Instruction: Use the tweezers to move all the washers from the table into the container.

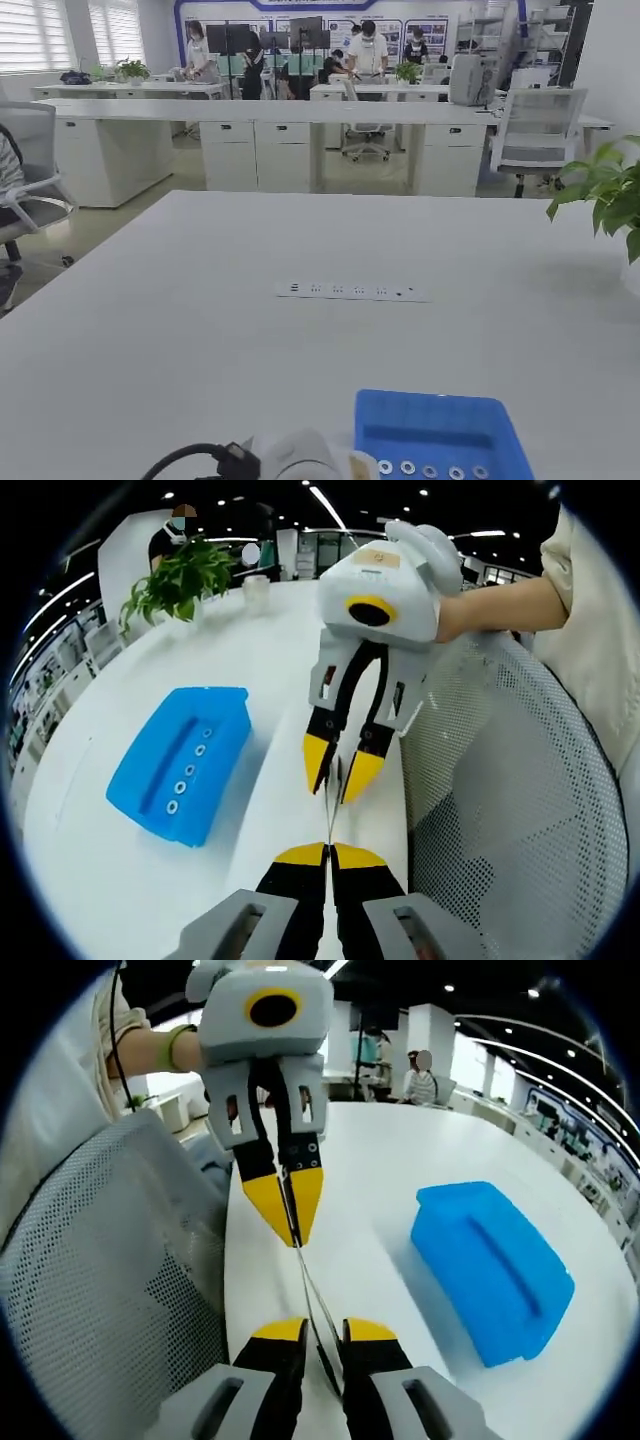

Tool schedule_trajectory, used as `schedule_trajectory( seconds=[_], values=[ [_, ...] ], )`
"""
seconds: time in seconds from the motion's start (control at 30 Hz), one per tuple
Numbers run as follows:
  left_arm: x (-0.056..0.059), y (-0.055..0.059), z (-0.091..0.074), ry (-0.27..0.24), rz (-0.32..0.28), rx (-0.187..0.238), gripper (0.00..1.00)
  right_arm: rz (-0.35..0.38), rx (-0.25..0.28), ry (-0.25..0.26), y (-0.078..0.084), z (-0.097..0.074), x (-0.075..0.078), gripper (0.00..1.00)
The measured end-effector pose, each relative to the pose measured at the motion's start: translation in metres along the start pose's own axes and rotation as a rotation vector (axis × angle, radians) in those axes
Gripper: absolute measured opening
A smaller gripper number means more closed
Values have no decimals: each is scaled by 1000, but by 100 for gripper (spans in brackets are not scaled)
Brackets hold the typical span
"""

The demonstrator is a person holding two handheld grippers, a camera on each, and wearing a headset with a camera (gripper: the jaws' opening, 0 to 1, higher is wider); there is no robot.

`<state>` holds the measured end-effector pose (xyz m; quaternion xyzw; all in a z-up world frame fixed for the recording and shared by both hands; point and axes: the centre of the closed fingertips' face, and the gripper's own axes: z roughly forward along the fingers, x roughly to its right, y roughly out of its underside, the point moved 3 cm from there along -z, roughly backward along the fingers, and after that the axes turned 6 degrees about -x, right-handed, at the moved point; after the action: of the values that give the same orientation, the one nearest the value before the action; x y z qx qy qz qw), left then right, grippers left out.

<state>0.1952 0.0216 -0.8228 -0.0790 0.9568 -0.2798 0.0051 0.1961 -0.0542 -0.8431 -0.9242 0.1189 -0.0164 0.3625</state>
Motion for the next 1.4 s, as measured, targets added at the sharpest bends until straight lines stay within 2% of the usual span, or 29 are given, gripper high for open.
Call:
schedule_trajectory(
  seconds=[0.07, 0.2, 0.27, 0.3, 0.33, 0.37, 0.4, 0.47, 0.57, 0.7, 0.77, 0.87, 1.27, 1.33, 1.4],
  values=[
    [-2, 3, 3, -1, -2, -14, 0, 23, 14, 14, 2, -8, 5, 13],
    [-5, 11, 10, 1, -26, -48, 0, 89, 85, 85, 3, -32, 16, 20],
    [-6, 15, 13, -8, -7, -78, 0, 136, 125, 113, 6, -43, 22, 23],
    [-7, 16, 15, -9, -7, -84, 0, 169, 145, 118, 7, -47, 24, 24],
    [-7, 16, 16, -9, -3, -91, 0, 250, 192, 120, 8, -51, 28, 26],
    [-7, 17, 17, -6, -2, -97, 0, 313, 213, 114, 8, -54, 30, 29],
    [-8, 18, 18, -7, 3, -105, 0, 335, 226, 121, 8, -57, 35, 31],
    [-9, 19, 20, -3, 3, -117, 0, 322, 273, 179, 2, -63, 47, 33],
    [-9, 20, 20, 1, 5, -129, 0, 367, 330, 165, -5, -67, 48, 33],
    [-12, 21, 21, -1, 19, -137, 0, 344, 292, 196, 0, -65, 50, 36],
    [-11, 23, 22, 15, 28, -146, 0, 351, 307, 183, -3, -65, 49, 37],
    [-12, 27, 24, 5, 55, -175, 0, 358, 339, 159, -8, -65, 48, 36],
    [-12, 26, 24, 2, 49, -164, 0, 380, 356, 163, -8, -66, 51, 38],
    [-12, 26, 24, -5, 27, -153, 7, 380, 354, 164, -7, -65, 52, 39],
    [-16, 26, 23, -41, 11, -146, 22, 383, 352, 168, -7, -65, 52, 39]
  ],
)
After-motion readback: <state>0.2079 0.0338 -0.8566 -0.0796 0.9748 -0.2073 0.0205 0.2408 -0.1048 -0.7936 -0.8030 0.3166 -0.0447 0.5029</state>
